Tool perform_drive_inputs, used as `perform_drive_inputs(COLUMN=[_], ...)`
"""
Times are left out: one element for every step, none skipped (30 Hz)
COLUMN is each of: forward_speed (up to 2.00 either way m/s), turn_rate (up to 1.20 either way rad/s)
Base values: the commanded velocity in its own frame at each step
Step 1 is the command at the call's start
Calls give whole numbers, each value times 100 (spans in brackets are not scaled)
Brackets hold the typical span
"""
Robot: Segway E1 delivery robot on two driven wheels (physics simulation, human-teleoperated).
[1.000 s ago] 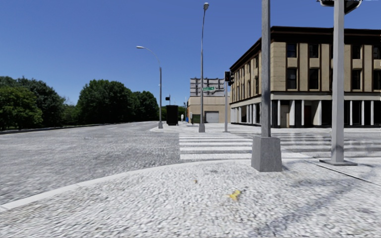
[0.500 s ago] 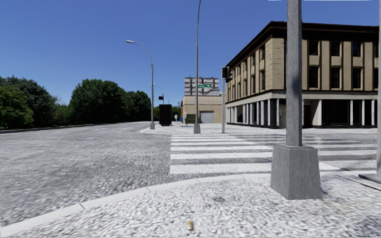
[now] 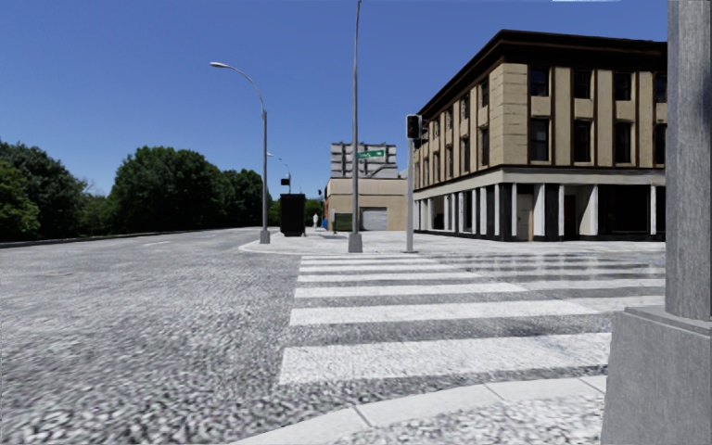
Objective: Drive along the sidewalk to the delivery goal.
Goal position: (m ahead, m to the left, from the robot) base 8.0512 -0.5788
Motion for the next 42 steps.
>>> perform_drive_inputs(forward_speed=[200,200,200,200,200,200,200,200,200,200,200,200,200,191,191,181,176,168,165,165,165,164,164,164,164,164,163,159,158,156,156,155,153,152,152,152,152,151,151,151,151,151], turn_rate=[-24,-24,-24,-24,-24,-24,-24,-24,-24,-24,-24,-24,-24,-24,-24,-24,-24,-24,-24,-24,-24,-24,-24,-24,-24,-24,-24,-24,-24,-24,-24,-24,-25,-26,-26,-26,-27,-27,-27,-27,-27,-27])
